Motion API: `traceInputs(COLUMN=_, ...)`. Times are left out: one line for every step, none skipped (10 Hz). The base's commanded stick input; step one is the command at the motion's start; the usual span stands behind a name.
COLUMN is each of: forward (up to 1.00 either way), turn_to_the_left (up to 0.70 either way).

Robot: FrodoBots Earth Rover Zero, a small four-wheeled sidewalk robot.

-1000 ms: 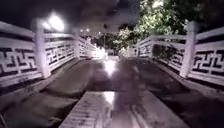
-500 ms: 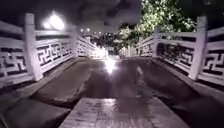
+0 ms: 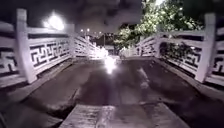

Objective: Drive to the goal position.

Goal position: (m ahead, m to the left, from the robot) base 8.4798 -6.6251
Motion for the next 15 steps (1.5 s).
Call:
traceInputs(forward=0.38, turn_to_the_left=0.00)
traceInputs(forward=0.38, turn_to_the_left=0.00)
traceInputs(forward=0.38, turn_to_the_left=0.00)
traceInputs(forward=0.38, turn_to_the_left=0.00)
traceInputs(forward=0.38, turn_to_the_left=0.00)
traceInputs(forward=0.38, turn_to_the_left=0.00)
traceInputs(forward=0.38, turn_to_the_left=0.00)
traceInputs(forward=0.38, turn_to_the_left=0.00)
traceInputs(forward=0.38, turn_to_the_left=-0.01)
traceInputs(forward=0.38, turn_to_the_left=-0.20)
traceInputs(forward=0.38, turn_to_the_left=-0.23)
traceInputs(forward=0.38, turn_to_the_left=-0.23)
traceInputs(forward=0.38, turn_to_the_left=-0.01)
traceInputs(forward=0.38, turn_to_the_left=0.00)
traceInputs(forward=0.38, turn_to_the_left=0.00)
